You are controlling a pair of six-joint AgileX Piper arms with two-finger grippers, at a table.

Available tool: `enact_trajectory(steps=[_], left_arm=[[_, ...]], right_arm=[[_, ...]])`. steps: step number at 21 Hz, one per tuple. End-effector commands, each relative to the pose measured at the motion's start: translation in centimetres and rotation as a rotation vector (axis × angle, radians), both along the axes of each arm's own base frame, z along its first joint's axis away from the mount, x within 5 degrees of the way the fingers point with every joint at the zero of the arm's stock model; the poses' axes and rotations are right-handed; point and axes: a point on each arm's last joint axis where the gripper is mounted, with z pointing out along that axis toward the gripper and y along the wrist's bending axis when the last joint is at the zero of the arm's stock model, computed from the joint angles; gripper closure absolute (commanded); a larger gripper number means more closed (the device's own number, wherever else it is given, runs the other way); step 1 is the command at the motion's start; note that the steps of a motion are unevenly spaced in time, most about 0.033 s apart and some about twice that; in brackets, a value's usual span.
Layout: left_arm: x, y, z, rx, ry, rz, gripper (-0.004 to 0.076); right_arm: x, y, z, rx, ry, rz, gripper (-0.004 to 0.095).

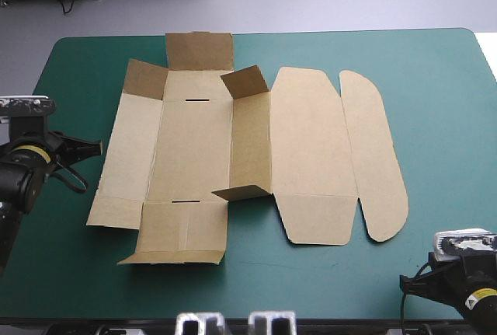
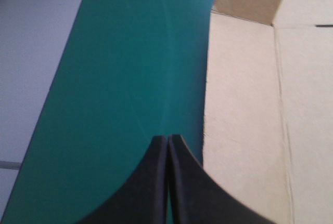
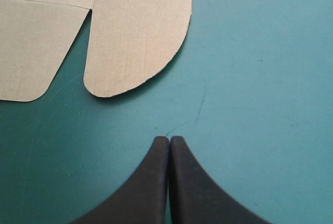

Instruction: Fold the box

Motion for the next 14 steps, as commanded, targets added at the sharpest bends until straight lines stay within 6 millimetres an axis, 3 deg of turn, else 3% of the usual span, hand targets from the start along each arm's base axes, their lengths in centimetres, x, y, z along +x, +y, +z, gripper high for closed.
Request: enact_trajectory(steps=[1,4,9,12,14], left_arm=[[2.1,1.8,2.0,0.0,-0.08,0.087,0.0734],[3.6,4.6,1.3,-0.069,0.005,0.182,0.0733],[5.7,9.4,-3.0,-0.512,0.173,0.172,0.0733],[6.4,10.4,-5.0,-0.669,0.257,0.092,0.0733],[6.9,10.5,-6.4,-0.652,0.334,-0.016,0.0734]], right_arm=[[0.4,0.0,1.0,-0.006,-0.064,0.0,0.0923],[0.4,-0.1,1.0,-0.007,-0.064,0.0,0.0923],[0.4,-0.1,1.0,-0.009,-0.064,0.001,0.0923],[0.4,-0.1,1.0,-0.009,-0.064,0.001,0.0923],[0.4,-0.1,1.0,-0.009,-0.064,0.001,0.0923]])
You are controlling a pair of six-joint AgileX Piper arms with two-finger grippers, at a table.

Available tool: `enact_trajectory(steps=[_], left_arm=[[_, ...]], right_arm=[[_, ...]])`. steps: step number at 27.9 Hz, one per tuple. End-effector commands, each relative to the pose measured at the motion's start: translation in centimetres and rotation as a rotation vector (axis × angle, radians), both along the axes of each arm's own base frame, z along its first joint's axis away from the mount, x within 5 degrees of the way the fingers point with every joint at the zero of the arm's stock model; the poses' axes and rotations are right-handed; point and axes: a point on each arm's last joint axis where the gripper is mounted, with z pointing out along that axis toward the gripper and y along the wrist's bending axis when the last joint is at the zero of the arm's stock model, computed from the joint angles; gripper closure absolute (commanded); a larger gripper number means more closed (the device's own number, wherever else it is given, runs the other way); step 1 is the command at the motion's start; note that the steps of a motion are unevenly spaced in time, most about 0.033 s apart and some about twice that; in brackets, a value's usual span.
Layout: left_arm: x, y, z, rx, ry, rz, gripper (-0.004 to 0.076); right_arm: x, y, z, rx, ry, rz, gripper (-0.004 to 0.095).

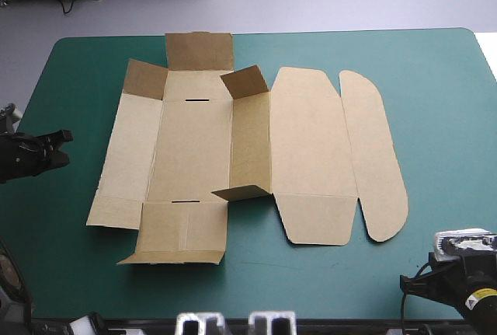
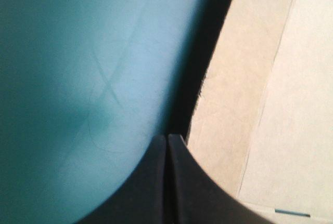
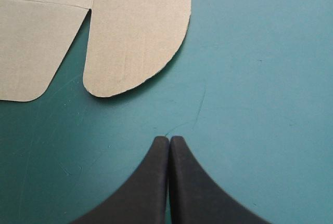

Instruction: Fold the box

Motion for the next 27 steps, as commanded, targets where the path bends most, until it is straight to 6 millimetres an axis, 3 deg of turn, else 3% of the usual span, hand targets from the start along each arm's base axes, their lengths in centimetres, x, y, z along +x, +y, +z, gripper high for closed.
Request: enact_trajectory(steps=[1,3,6,12,14,16,20,27], left_arm=[[0.4,-0.3,1.1,-0.014,-0.061,-0.068,0.0733],[0.2,-0.2,0.8,-0.008,-0.037,-0.081,0.0731],[0.2,-0.3,0.8,0.009,-0.041,-0.128,0.0637],[0.2,-0.2,0.6,0.031,-0.051,-0.15,0.0239],[0.4,-0.2,0.2,0.014,-0.035,-0.153,0.0158],[0.6,-0.2,-0.4,-0.027,-0.016,-0.154,0.0152],[1.3,-0.8,-2.0,-0.083,0.019,-0.175,0.0213],[2.8,-3.5,-4.1,-0.121,0.079,-0.364,0.0262]], right_arm=[[0.4,0.0,1.0,-0.007,-0.064,0.002,0.0923],[0.4,0.0,1.0,-0.007,-0.064,0.002,0.0923],[0.4,0.0,1.0,-0.007,-0.064,0.002,0.0923],[0.4,0.0,1.0,-0.007,-0.064,0.002,0.0923],[0.4,0.0,1.0,-0.007,-0.064,0.002,0.0923],[0.4,0.0,1.0,-0.007,-0.064,0.002,0.0923],[0.4,0.0,1.0,-0.007,-0.064,0.002,0.0923],[0.4,0.0,1.0,-0.007,-0.064,0.002,0.0923]])
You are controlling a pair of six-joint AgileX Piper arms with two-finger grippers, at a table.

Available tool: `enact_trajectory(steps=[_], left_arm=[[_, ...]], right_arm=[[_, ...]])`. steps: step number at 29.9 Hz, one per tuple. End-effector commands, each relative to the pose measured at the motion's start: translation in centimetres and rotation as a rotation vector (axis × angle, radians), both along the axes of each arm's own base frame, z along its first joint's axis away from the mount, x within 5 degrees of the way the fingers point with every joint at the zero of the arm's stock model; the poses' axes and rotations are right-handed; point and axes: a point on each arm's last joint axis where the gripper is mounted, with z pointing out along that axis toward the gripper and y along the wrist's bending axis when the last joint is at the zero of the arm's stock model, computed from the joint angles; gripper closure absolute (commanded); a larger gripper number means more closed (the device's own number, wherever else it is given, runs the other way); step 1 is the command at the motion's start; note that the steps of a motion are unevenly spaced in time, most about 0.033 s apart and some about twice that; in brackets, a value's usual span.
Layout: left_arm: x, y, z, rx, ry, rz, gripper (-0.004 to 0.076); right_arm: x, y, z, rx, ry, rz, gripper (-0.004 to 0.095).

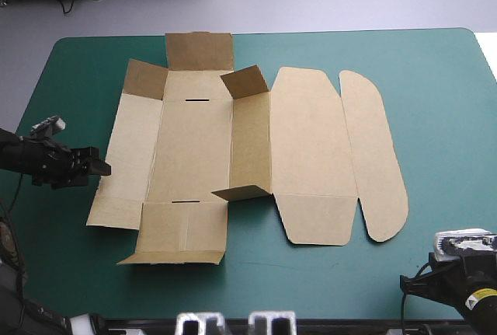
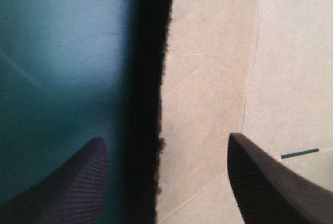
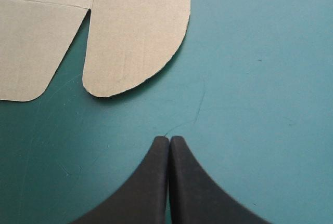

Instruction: Fold the box

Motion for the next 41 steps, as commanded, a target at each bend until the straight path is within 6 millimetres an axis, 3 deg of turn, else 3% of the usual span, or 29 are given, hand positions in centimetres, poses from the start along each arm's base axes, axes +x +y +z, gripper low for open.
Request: enact_trajectory(steps=[1,10,19,22,26,27,30,34,41], left_arm=[[0.6,-1.9,1.0,-0.03,-0.04,-0.071,0.0262],[2.3,-3.9,-1.4,-0.117,0.026,-0.117,0.0262],[2.8,-5.8,-1.6,-0.146,0.031,-0.164,0.0267],[2.8,-5.9,-1.6,-0.154,0.048,-0.148,0.0372],[2.9,-6.1,-1.5,-0.159,0.043,-0.138,0.0684],[2.9,-6.1,-1.5,-0.159,0.041,-0.14,0.0731],[2.9,-6.2,-1.4,-0.166,0.045,-0.154,0.0734],[3.6,-5.9,0.7,-0.148,0.006,-0.209,0.0734],[5.4,-7.3,8.5,0.084,-0.23,-0.333,0.0734]], right_arm=[[0.4,0.0,1.0,-0.006,-0.064,0.002,0.0923],[0.4,0.0,1.0,-0.006,-0.064,0.002,0.0923],[0.4,0.0,1.0,-0.005,-0.064,0.001,0.0923],[0.4,0.0,1.0,-0.005,-0.064,0.001,0.0923],[0.4,0.0,1.0,-0.005,-0.064,0.001,0.0923],[0.4,0.0,1.0,-0.005,-0.064,0.001,0.0923],[0.4,0.0,1.0,-0.005,-0.064,0.001,0.0923],[0.4,0.0,1.0,-0.005,-0.064,0.001,0.0923],[0.4,0.0,1.0,-0.001,-0.064,0.002,0.0923]])
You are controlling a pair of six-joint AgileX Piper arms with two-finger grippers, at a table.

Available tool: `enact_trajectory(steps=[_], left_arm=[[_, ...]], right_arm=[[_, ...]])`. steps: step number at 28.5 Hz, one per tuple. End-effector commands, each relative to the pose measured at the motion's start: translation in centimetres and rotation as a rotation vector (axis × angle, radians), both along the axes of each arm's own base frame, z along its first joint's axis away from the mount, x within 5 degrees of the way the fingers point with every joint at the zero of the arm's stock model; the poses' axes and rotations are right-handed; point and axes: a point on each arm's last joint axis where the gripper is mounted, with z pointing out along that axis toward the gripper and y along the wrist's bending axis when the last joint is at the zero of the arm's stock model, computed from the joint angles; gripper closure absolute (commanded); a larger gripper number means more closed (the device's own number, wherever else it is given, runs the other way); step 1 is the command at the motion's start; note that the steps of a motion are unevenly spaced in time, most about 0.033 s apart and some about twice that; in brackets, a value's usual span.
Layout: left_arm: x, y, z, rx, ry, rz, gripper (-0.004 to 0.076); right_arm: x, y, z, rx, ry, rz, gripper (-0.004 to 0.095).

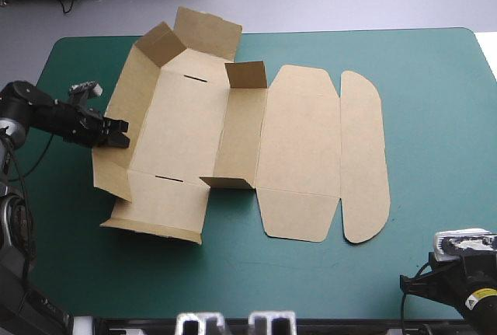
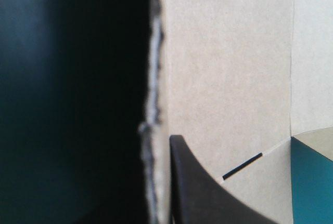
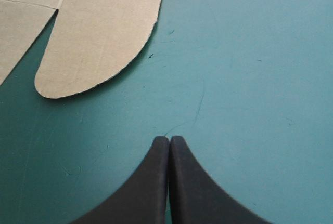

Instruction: Fold the box

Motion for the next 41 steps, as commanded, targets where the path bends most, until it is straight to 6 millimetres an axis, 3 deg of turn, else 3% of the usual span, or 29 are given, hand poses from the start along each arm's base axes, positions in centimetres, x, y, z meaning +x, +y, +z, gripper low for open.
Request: enact_trajectory(steps=[1,8,14,22,30,37,41], left_arm=[[-0.5,-2.2,6.1,0.09,-0.134,-0.116,0.0734],[0.3,-7.7,10.8,0.383,-0.348,-0.384,0.0734],[0.9,-12.1,13.1,0.521,-0.577,-0.48,0.0734],[0.8,-16.6,13.9,0.69,-0.822,-0.701,0.0734],[-0.3,-20.2,14.2,0.822,-0.951,-0.913,0.0734],[-2.0,-23.8,14.7,0.93,-1.05,-1.024,0.0734],[-4.0,-27.2,15.3,0.937,-1.142,-1.023,0.0734]], right_arm=[[0.4,0.0,1.0,-0.001,-0.064,0.002,0.0923],[0.4,0.0,1.0,-0.001,-0.064,0.002,0.0923],[0.4,0.0,1.0,-0.001,-0.064,0.002,0.0923],[0.4,0.0,1.0,-0.001,-0.064,0.002,0.0923],[0.4,0.0,1.0,-0.001,-0.064,0.002,0.0923],[0.4,0.0,1.0,-0.003,-0.068,0.002,0.0923],[0.4,0.0,1.3,-0.004,-0.077,0.003,0.0923]])
